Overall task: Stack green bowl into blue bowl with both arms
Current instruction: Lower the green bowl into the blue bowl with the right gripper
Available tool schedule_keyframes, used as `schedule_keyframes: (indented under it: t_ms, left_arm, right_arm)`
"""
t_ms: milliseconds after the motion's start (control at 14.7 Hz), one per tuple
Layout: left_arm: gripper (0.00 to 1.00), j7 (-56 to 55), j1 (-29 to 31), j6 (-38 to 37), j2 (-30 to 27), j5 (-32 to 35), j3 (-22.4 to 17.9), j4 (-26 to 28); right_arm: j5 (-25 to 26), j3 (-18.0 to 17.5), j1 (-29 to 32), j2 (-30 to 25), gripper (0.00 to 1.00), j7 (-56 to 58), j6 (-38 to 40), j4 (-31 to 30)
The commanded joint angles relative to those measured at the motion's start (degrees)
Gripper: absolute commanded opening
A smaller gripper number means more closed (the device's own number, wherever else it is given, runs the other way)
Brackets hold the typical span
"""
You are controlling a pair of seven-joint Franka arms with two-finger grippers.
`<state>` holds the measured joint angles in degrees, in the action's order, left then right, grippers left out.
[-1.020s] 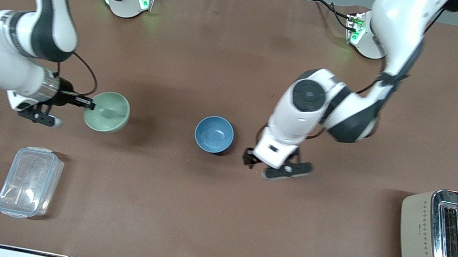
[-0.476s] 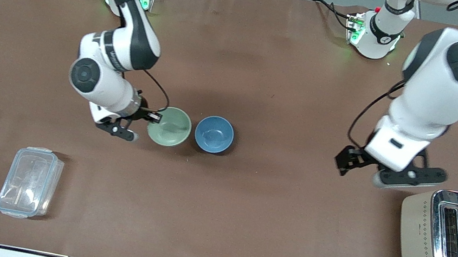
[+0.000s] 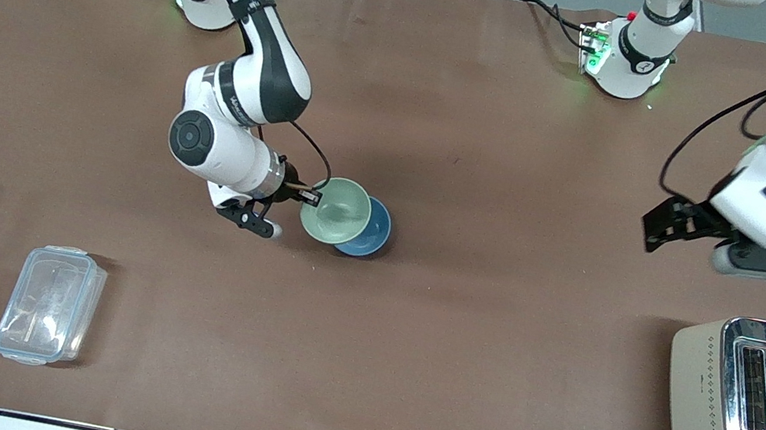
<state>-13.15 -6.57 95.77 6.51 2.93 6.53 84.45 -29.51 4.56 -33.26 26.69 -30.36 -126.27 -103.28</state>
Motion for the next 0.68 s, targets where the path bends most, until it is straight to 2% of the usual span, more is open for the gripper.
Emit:
schedule_keyframes:
  t_ms: [0, 272, 612]
  left_arm:
    - [1.0, 5.75, 2.59, -4.35, -4.48, -1.87, -0.99, 3.08]
    - [1.0, 5.76, 2.96, -5.95, -9.49, -1.96, -0.99, 8.44]
    - [1.0, 5.77, 3.05, -5.69, -10.9, -1.96, -0.99, 9.41]
  right_arm:
    - [-4.05, 0.72, -2.68, 3.28, 0.01, -1.37, -3.62, 1.68]
    - [-4.68, 0.72, -3.48, 3.81, 0.02, -1.37, -4.25, 1.24]
    - [-4.68, 0.72, -2.69, 4.16, 0.03, -1.28, -3.9, 1.06]
